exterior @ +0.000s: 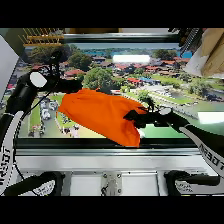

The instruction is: Fold the clothes and pants, and hang the long-sleeved shirts on hangers.

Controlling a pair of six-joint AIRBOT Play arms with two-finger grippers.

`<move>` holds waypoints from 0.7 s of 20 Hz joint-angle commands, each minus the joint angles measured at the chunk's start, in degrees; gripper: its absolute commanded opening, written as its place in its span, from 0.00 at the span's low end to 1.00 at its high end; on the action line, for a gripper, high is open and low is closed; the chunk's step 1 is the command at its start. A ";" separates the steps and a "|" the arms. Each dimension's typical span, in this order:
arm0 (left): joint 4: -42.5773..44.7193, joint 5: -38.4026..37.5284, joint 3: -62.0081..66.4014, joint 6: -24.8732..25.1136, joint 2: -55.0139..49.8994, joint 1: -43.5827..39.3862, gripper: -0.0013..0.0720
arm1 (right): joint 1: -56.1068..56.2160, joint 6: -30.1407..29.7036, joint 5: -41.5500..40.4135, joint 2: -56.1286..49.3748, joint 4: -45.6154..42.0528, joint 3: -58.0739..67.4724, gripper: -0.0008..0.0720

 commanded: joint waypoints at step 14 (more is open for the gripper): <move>0.00 -5.55 -0.02 -0.07 0.04 -0.02 0.04 | -28.65 -3.91 -2.80 1.79 -8.63 21.03 0.02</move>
